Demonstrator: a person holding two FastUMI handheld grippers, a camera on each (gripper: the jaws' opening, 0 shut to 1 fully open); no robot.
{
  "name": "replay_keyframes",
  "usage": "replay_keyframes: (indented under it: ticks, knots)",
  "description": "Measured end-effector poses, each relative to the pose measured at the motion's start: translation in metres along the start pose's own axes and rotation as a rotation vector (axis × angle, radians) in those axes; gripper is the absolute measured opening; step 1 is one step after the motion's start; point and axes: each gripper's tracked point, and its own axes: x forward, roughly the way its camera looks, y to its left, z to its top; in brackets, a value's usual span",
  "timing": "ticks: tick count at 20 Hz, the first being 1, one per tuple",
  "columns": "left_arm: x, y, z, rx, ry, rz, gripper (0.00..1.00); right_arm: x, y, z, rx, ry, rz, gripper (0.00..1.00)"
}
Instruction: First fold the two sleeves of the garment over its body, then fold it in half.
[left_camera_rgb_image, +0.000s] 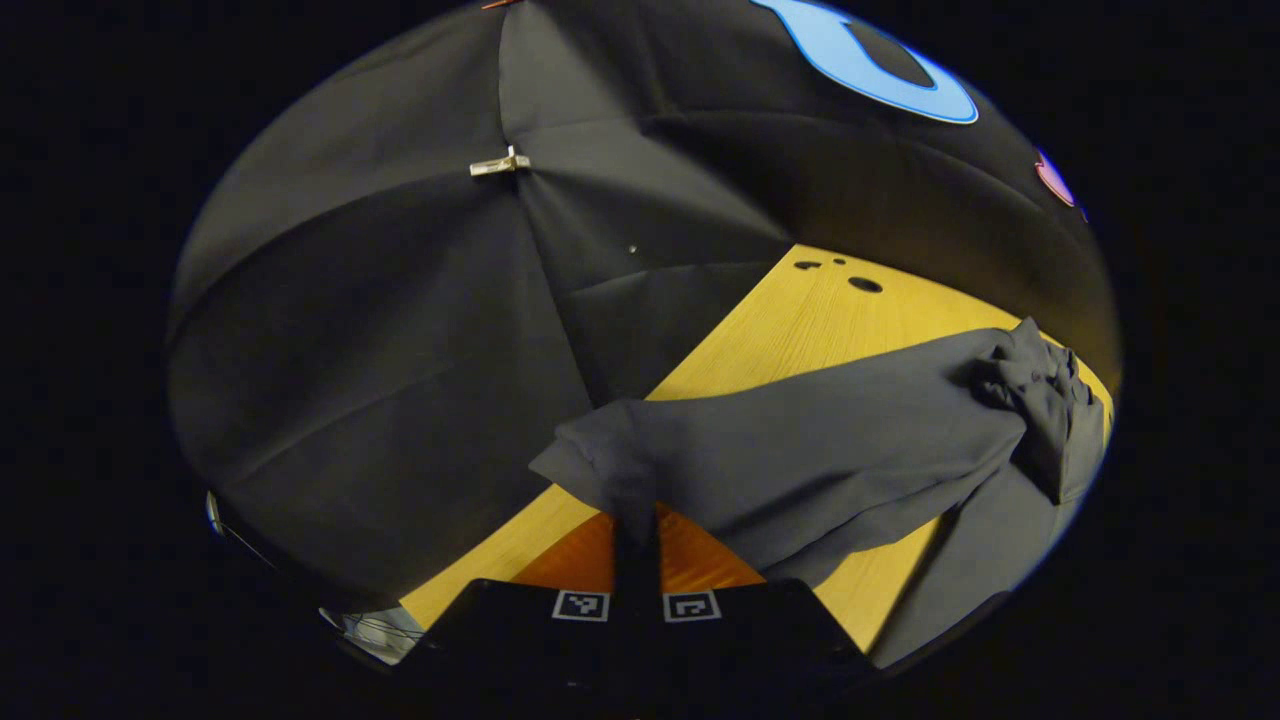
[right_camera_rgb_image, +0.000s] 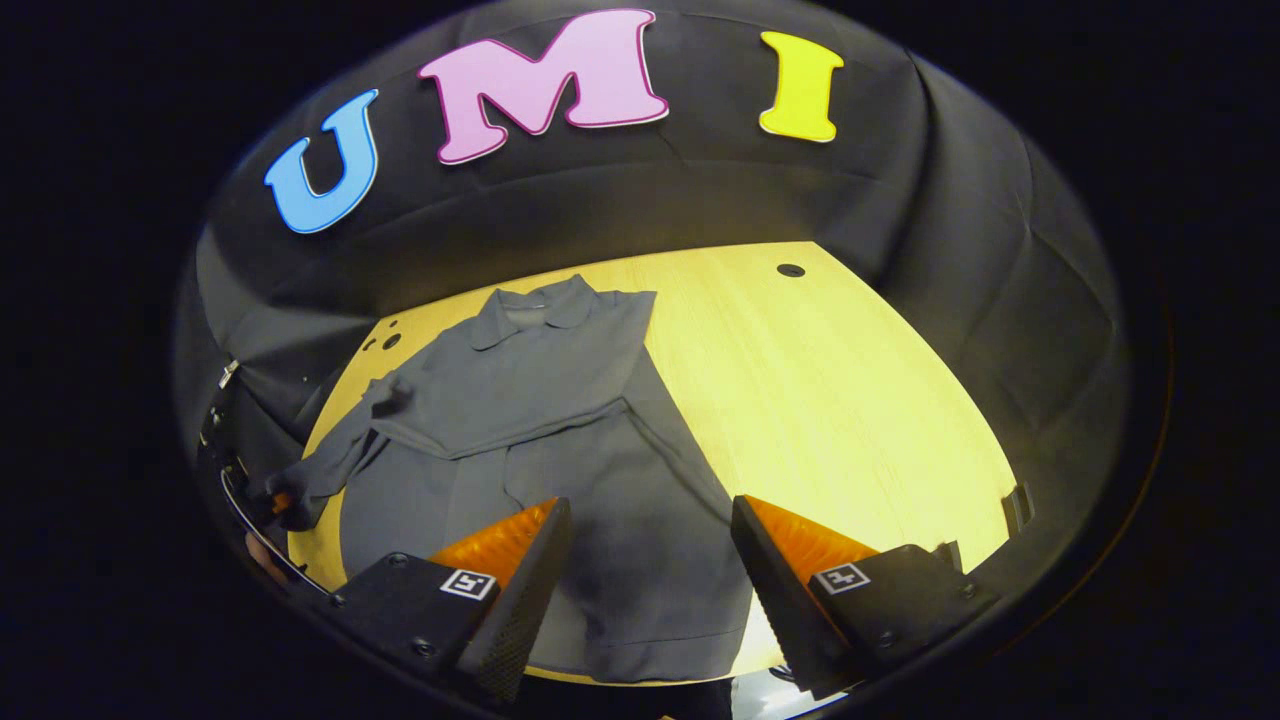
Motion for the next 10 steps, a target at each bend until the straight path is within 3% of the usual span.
replay_keyframes:
  ticks: [10]
  knots:
    - [-0.069,-0.115,0.122,-0.074,-0.172,-0.174,0.05,0.008,-0.045,0.012,-0.010,-0.045,-0.005,0.99]
